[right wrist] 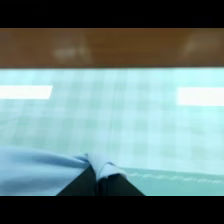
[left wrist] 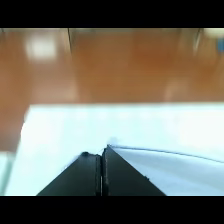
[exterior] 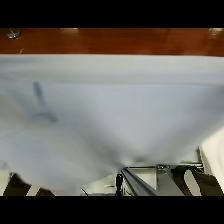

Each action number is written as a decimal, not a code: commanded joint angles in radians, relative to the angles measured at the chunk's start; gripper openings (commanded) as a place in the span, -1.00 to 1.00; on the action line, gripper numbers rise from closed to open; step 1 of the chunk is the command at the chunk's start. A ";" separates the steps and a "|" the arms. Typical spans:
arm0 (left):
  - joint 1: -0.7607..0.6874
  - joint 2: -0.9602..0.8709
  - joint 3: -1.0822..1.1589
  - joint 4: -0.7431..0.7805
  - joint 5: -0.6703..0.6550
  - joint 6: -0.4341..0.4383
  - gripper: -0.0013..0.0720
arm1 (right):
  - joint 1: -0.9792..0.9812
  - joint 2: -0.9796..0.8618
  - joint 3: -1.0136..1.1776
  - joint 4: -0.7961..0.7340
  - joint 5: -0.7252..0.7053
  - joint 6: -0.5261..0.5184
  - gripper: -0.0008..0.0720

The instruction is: Fold the shirts.

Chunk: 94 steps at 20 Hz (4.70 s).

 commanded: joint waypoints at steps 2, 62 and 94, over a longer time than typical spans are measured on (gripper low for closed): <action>-0.005 -0.120 -0.281 -0.011 0.155 -0.008 -0.91 | -0.001 -0.012 -0.350 0.039 -0.217 -0.056 -0.93; 0.489 -0.386 -1.146 -0.549 0.076 0.208 0.96 | -0.143 -0.313 -1.085 0.446 -0.438 -0.380 0.77; 0.127 -0.435 -1.179 -0.678 0.223 0.262 -0.91 | -0.167 -0.441 -1.167 0.070 -0.387 -0.128 0.76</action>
